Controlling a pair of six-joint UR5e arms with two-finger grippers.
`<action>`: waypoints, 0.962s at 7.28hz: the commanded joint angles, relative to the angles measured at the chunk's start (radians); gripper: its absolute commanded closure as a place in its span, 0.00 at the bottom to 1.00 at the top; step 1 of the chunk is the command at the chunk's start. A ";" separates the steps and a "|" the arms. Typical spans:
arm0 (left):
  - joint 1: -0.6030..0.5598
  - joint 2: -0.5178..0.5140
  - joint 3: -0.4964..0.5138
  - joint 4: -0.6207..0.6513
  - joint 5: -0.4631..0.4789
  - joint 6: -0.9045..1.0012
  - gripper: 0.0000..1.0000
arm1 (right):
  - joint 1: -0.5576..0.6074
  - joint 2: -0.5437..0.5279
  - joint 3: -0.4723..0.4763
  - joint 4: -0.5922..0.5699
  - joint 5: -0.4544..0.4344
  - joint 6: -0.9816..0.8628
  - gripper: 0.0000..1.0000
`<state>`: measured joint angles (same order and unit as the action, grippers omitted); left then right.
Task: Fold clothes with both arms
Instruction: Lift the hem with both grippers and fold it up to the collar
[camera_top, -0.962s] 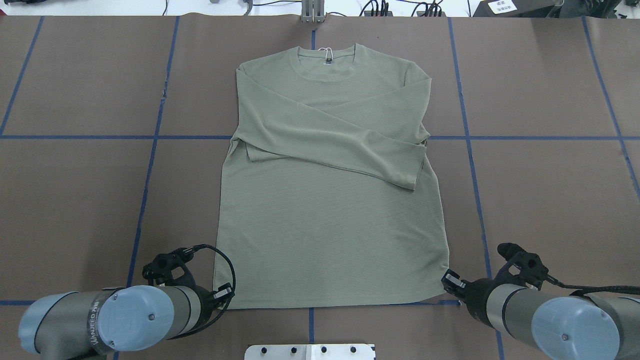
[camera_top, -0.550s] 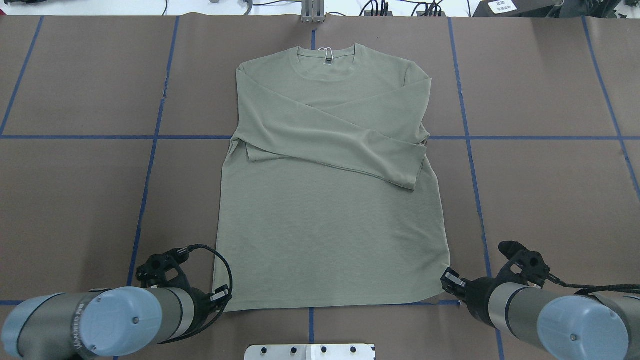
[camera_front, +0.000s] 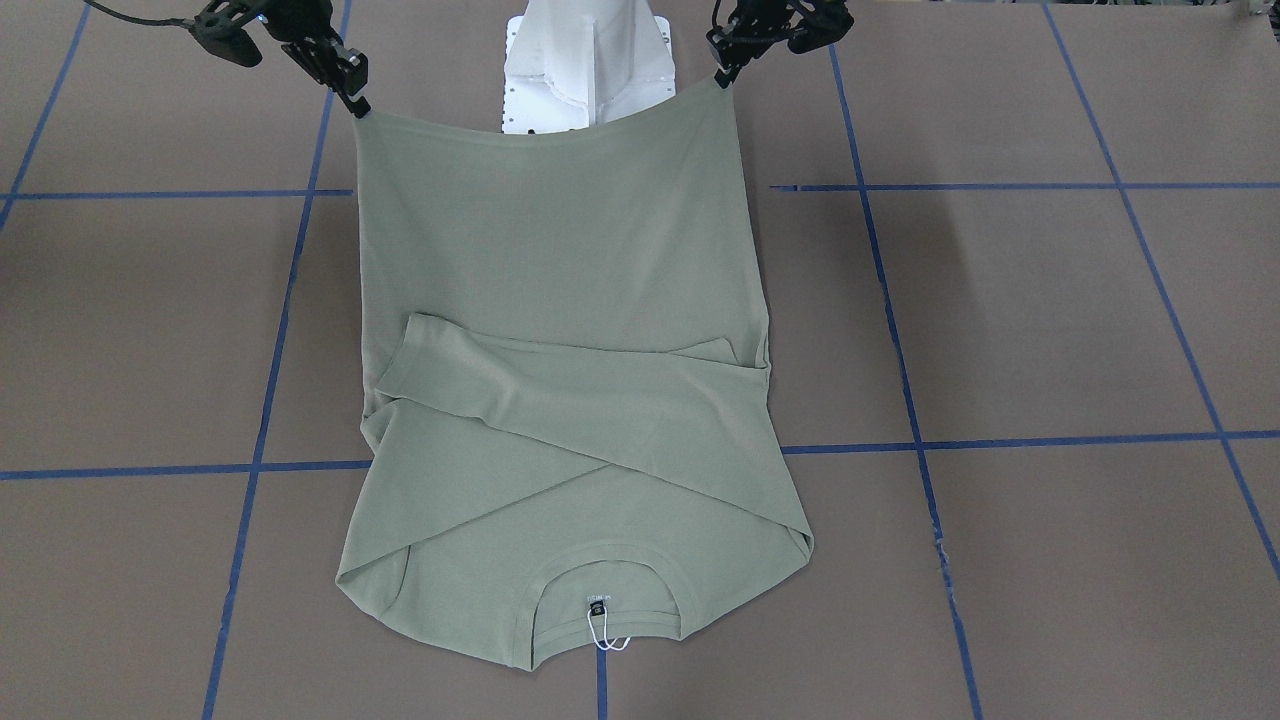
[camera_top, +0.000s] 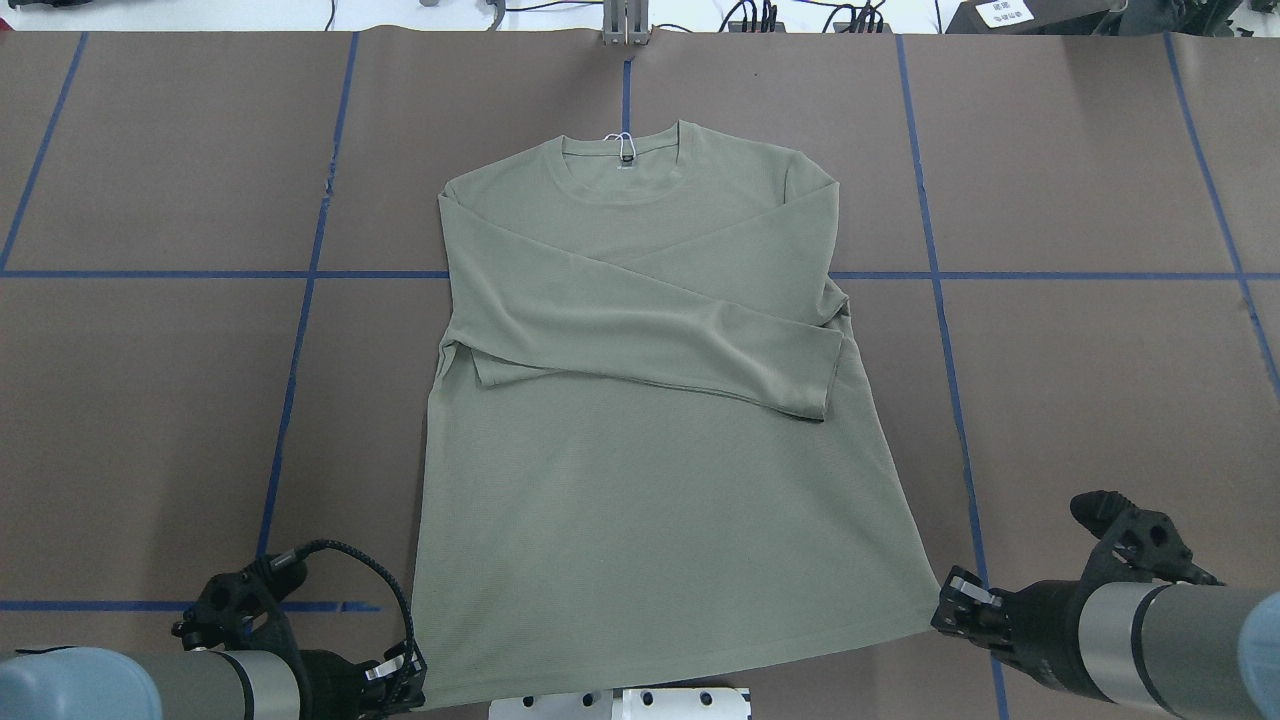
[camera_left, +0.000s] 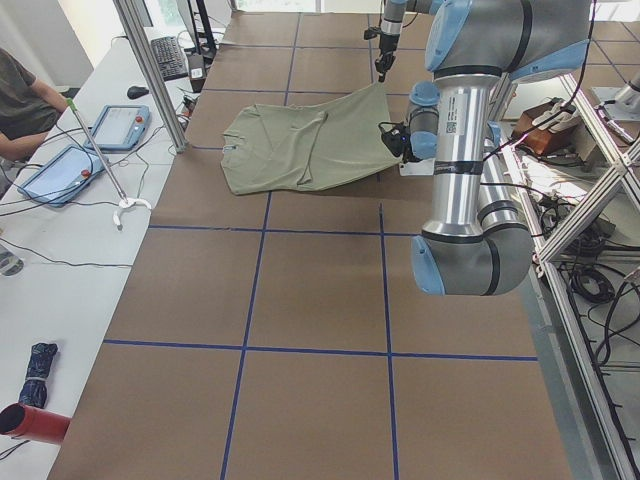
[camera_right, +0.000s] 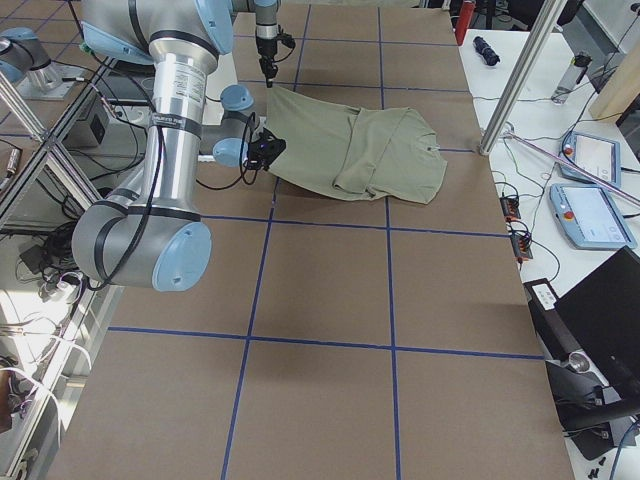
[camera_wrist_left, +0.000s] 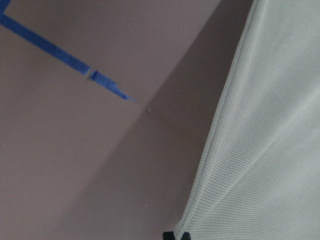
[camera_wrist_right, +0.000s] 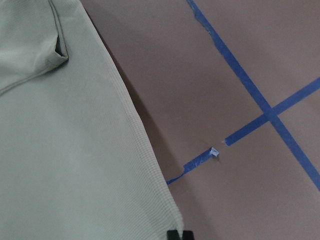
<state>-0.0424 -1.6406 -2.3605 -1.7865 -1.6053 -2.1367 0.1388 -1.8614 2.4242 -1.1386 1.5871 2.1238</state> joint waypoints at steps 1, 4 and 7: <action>-0.135 -0.048 -0.027 0.006 -0.014 0.077 1.00 | 0.158 0.019 -0.008 -0.001 0.072 -0.139 1.00; -0.429 -0.268 0.242 -0.011 -0.022 0.330 1.00 | 0.521 0.488 -0.351 -0.173 0.302 -0.406 1.00; -0.658 -0.343 0.560 -0.193 -0.082 0.491 1.00 | 0.677 0.791 -0.690 -0.286 0.307 -0.557 1.00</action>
<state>-0.6207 -1.9641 -1.9302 -1.8798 -1.6772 -1.6951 0.7426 -1.1853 1.8813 -1.4072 1.8881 1.6069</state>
